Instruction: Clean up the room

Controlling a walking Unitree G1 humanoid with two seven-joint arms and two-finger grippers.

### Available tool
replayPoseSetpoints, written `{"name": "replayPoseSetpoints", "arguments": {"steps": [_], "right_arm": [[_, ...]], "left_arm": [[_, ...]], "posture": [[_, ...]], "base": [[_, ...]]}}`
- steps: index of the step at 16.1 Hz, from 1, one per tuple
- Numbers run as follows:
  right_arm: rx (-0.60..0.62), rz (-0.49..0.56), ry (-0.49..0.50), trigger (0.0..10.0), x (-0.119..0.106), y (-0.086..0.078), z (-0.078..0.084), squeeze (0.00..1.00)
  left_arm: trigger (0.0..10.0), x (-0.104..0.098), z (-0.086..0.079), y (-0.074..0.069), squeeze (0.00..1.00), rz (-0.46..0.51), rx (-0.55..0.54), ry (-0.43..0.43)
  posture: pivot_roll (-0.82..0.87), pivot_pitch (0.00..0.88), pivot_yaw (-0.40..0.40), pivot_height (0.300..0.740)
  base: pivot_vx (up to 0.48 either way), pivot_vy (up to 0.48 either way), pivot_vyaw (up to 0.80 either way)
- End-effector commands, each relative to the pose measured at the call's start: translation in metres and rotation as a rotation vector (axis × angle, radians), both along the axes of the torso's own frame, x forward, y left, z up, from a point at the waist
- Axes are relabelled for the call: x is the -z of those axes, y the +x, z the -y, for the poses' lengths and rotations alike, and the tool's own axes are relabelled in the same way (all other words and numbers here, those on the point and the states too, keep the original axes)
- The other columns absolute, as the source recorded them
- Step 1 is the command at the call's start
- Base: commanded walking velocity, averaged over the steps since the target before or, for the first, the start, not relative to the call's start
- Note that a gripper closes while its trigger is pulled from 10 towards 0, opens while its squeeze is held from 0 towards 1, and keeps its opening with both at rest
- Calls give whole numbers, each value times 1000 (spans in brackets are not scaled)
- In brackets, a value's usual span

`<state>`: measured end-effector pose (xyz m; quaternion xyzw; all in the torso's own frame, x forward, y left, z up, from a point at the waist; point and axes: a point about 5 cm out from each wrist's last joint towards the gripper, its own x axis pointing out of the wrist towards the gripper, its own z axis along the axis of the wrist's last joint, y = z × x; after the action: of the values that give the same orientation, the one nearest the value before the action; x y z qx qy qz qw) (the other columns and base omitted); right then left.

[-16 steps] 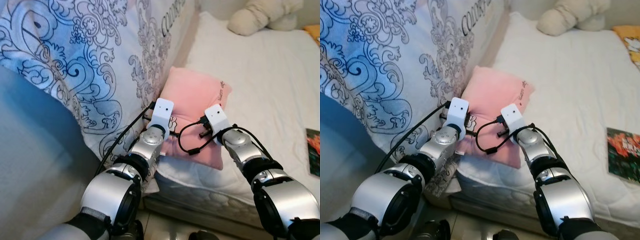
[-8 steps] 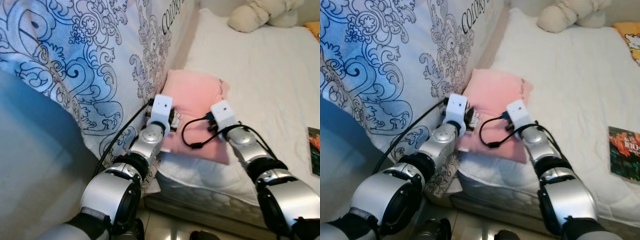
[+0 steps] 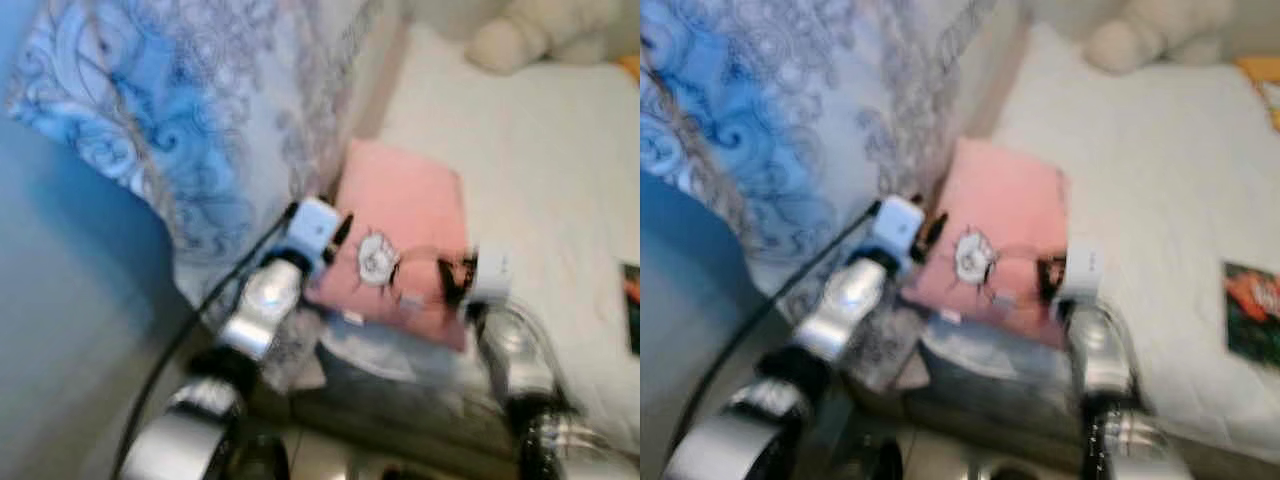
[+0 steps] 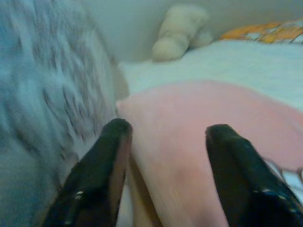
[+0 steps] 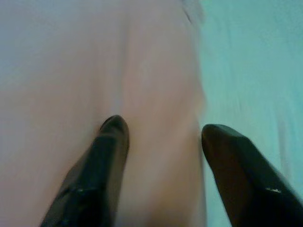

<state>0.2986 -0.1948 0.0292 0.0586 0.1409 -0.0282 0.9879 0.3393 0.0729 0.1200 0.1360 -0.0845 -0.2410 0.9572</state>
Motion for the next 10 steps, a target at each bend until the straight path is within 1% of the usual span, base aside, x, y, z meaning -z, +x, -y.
{"name": "replayPoseSetpoints", "arguments": {"steps": [1,2,3,4,5,6,7,8,9,10], "right_arm": [[58,-8,102,10000,4,-6,-5,1000],[92,-35,216,10000,10,-9,-15,1000],[104,-57,331,10000,15,-9,-33,1000],[70,-60,347,10000,12,-4,-46,1000],[68,-42,348,10000,6,-1,-49,1000],[53,31,358,10000,-10,2,-45,1000],[46,83,359,10000,-24,0,-41,1000],[67,118,401,10000,-38,-3,-38,1000],[59,120,459,10000,-43,-5,-42,1000],[60,89,564,10000,-42,-5,-49,1000]], "left_arm": [[10000,-21,-14,3,1000,81,-9,-5],[10000,-26,-17,2,1000,98,-10,-4],[10000,-35,-16,1,1000,130,0,-10],[10000,-44,-11,1,1000,149,18,-17],[10000,-49,-6,-1,1000,154,39,-18],[10000,-48,-3,-4,1000,144,55,-23],[10000,-43,-3,-9,1000,116,62,-33],[10000,-34,-3,-18,1000,80,71,-27],[10000,-29,-3,-23,1000,59,72,-27],[10000,-27,-1,-25,1000,45,70,-27]], "posture": [[49,0,20,740],[49,0,28,740],[53,0,32,740],[59,0,33,740],[61,0,32,740],[60,0,30,740],[55,0,28,740],[54,0,22,740],[54,0,21,740],[54,0,21,740]], "base": [[0,0,0],[0,0,0],[0,0,0],[0,0,0],[0,0,0],[0,0,0],[0,0,0],[0,0,0],[0,0,0],[0,0,0]]}}
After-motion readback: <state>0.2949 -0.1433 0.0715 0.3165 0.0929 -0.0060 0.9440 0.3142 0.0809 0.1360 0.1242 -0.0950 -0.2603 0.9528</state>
